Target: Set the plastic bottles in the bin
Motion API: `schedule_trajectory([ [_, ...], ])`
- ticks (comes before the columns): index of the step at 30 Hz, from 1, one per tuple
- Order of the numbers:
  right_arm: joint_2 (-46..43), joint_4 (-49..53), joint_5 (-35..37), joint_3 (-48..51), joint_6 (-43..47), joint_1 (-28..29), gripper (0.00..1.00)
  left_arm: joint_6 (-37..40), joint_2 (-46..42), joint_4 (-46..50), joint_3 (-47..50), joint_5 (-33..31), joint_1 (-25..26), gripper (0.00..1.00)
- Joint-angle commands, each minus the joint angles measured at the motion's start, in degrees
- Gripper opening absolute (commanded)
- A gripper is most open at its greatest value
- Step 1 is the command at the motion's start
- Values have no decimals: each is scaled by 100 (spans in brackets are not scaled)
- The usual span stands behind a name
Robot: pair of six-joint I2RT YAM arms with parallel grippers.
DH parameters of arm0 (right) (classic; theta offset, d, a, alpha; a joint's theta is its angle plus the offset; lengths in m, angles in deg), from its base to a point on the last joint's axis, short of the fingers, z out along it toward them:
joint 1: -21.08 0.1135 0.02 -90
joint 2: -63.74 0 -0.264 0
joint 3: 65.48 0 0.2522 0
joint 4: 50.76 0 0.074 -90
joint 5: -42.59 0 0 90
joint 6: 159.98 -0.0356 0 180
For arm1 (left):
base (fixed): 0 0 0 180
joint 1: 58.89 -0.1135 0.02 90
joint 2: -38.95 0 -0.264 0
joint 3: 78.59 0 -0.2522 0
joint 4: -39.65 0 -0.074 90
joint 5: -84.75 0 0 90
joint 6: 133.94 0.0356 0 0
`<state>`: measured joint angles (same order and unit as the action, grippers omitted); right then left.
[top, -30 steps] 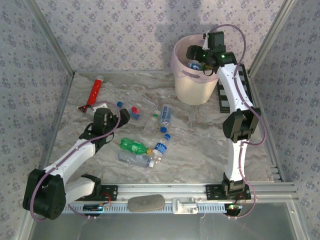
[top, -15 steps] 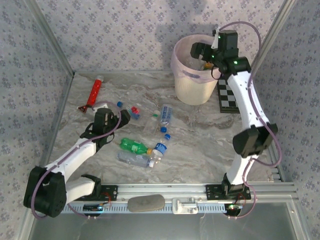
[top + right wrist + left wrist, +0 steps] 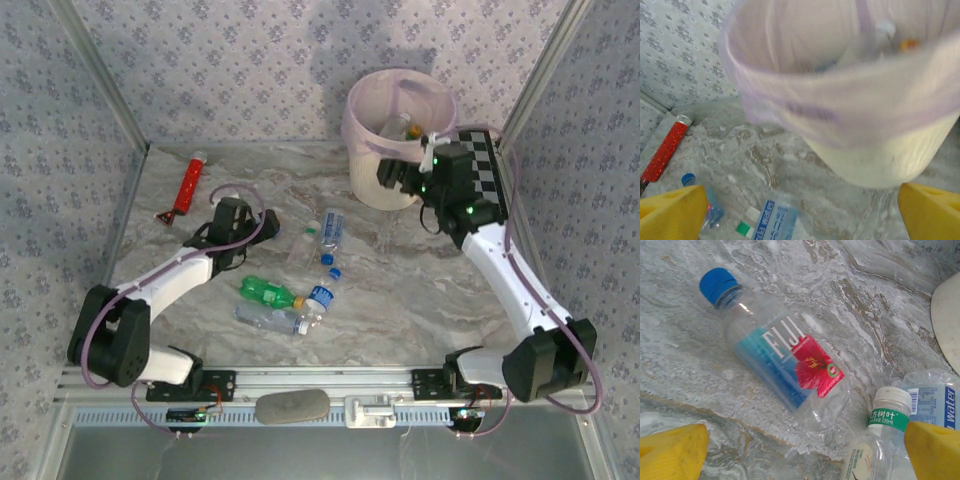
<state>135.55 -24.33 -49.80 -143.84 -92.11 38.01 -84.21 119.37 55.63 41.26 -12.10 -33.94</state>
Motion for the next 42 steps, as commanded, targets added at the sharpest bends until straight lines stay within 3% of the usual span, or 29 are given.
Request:
schedule_trajectory([
  [1,-353,-968,251,983,-639,113,99,143,316,332,-405,-222,104,100],
  [4,-499,-1636,416,1789,-1203,159,99,190,703,742,-822,-453,149,100],
  [8,-469,-1946,509,2138,-1492,197,99,249,1184,1067,-1348,-635,199,100],
  [23,-339,-1857,673,2039,-1429,275,99,-446,2331,1318,-2040,-930,271,100],
  [35,-331,-1758,735,2034,-1428,281,99,-363,2544,1265,-1962,-1117,111,100],
  [42,-295,-1743,728,1986,-1431,276,99,-148,2607,1123,-1954,-1039,30,94],
])
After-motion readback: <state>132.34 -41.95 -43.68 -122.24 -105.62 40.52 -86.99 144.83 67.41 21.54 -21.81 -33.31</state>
